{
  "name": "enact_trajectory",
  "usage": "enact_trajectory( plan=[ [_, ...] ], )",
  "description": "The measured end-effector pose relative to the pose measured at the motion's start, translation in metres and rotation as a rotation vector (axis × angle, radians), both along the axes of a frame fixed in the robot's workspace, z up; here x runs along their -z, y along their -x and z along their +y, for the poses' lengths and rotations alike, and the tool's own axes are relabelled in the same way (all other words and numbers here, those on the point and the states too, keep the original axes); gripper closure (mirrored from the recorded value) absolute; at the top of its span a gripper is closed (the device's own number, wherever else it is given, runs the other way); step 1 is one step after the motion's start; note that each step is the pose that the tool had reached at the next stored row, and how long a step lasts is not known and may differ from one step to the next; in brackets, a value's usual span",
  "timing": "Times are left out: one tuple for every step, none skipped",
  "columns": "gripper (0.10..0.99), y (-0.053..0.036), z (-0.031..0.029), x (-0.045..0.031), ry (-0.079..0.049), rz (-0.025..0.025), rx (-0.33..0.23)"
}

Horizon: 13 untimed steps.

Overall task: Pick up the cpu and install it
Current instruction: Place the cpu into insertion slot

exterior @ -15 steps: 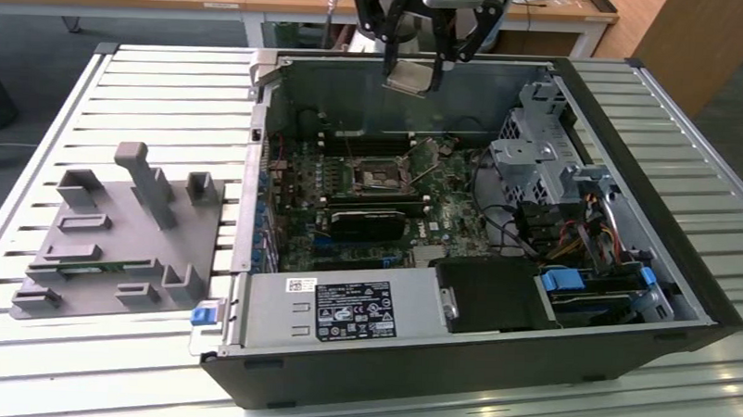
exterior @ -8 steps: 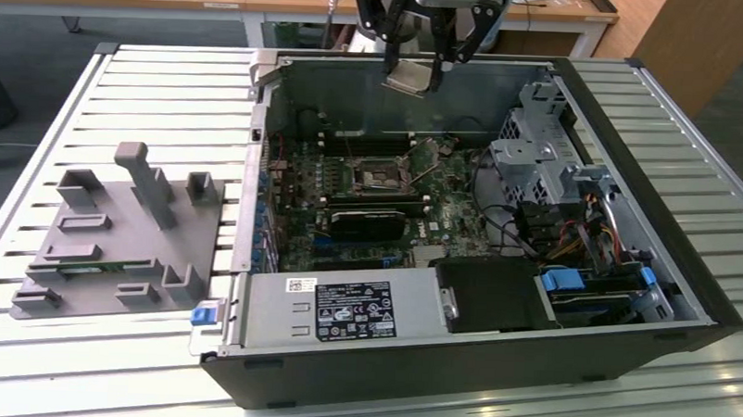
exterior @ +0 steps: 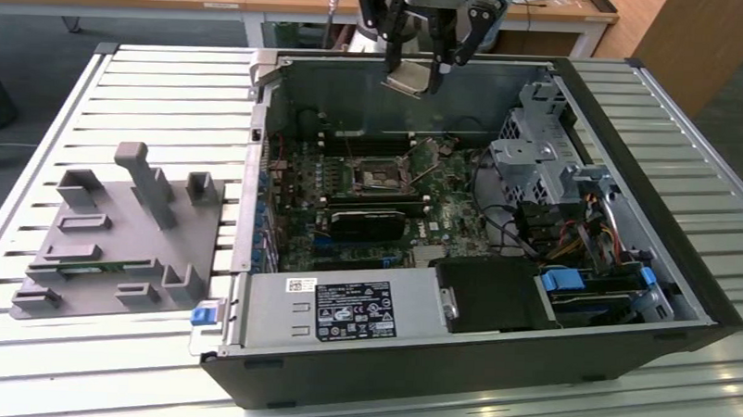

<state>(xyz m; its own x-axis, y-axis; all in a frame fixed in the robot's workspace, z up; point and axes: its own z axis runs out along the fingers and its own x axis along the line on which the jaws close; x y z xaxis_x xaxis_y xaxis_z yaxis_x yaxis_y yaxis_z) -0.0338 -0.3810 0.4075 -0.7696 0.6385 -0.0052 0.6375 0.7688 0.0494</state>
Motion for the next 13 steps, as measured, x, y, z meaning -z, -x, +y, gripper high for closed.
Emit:
enact_trajectory(
  plan=[
    [0.545, 0.0, 0.0001, 0.0001, 0.0, 0.0, 0.011],
    [0.545, 0.0, 0.0002, 0.0002, 0.0, 0.0, 0.022],
    [0.545, 0.0, 0.0002, 0.0003, 0.0, 0.0, 0.034],
    [0.545, 0.0, 0.0002, 0.0005, 0.0, 0.0, 0.047],
    [0.545, 0.0, 0.0002, 0.0007, 0.0, -0.0001, 0.061],
    [0.545, 0.0, 0.0003, 0.0009, 0.0, -0.0001, 0.076],
    [0.545, 0.0, 0.0003, 0.001, 0.0, 0.0, 0.091],
    [0.545, 0.0, 0.0003, 0.0012, 0.0, 0.0, 0.103],
    [0.545, 0.0, 0.0004, 0.0014, 0.0, 0.0, 0.113],
    [0.545, 0.0, 0.0007, 0.0015, 0.0, 0.0001, 0.123],
    [0.545, 0.0, 0.0007, 0.0018, 0.0, 0.0, 0.134],
    [0.545, 0.0001, 0.0011, 0.0021, 0.0, 0.0001, 0.143],
    [0.545, 0.0001, 0.0016, 0.0024, 0.0, 0.0, 0.15]
  ],
)
